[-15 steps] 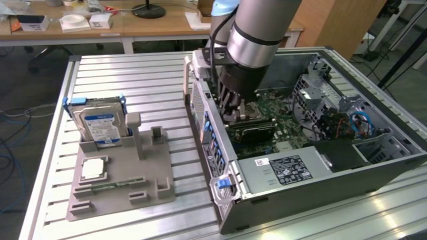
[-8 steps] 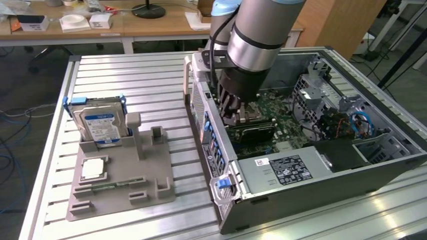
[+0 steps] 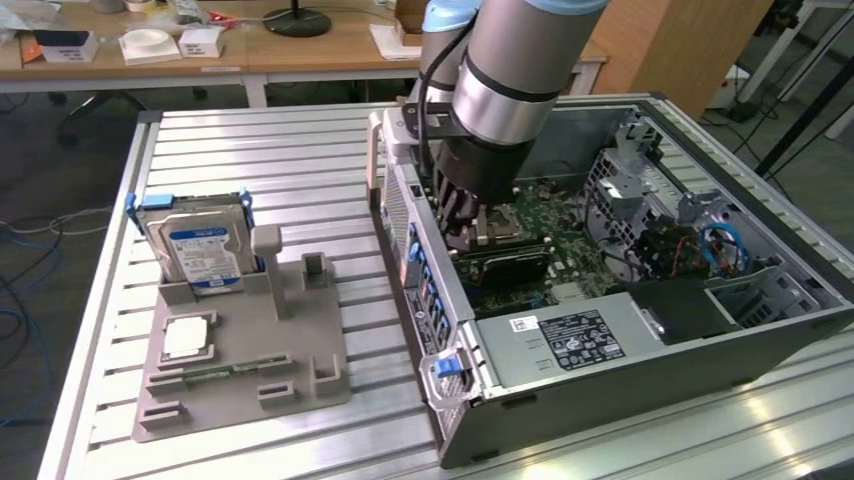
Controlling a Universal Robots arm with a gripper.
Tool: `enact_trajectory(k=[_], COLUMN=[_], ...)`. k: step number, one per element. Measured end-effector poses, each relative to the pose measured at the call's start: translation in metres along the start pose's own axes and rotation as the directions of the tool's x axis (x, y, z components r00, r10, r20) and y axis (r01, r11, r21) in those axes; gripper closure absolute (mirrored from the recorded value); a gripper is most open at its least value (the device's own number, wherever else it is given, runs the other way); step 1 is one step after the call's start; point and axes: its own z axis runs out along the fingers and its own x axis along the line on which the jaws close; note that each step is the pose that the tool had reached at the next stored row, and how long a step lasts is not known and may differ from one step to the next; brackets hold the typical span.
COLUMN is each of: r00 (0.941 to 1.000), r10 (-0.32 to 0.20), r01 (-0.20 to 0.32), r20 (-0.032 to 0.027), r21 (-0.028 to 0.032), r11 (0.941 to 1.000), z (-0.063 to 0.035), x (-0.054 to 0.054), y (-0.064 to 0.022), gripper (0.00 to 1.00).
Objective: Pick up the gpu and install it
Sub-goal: 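Press down on the gpu until it lock into place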
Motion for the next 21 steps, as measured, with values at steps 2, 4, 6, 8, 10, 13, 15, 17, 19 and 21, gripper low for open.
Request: enact_trajectory(k=[2,4,6,8,10,13,15,17,19,21], r00=[1.0000,1.0000,1.0000,1.0000,1.0000,1.0000,0.9998,0.9992,0.9984,0.9978], r10=[0.000,0.000,0.000,0.000,-0.001,-0.001,-0.003,-0.007,-0.010,-0.012], r01=[0.000,0.000,0.000,0.000,0.001,0.001,0.003,0.007,0.010,0.012], r20=[0.0001,-0.0003,-0.0004,-0.0001,0.0042,0.0069,0.0196,0.0389,0.0565,0.0651], r21=[0.0001,-0.0001,-0.0002,0.0000,0.0018,0.0001,-0.0005,-0.0018,-0.0013,0.0040], r11=[1.0000,1.0000,1.0000,1.0000,1.0000,1.0000,1.0000,1.0000,0.9999,0.9999], z=[0.0007,0.0013,0.0015,0.0018,-0.0013,-0.0144,-0.0180,-0.0199,-0.0216,-0.0231], x=[0.000,0.000,0.000,0.000,0.000,-0.002,-0.002,-0.003,-0.003,-0.003], y=[-0.0002,-0.0002,-0.0002,-0.0002,-0.0001,0.0009,0.0011,0.0007,0.0003,0.0002], gripper=[0.89,0.89,0.89,0.89,0.89,0.89,0.89,0.89,0.89,0.89])
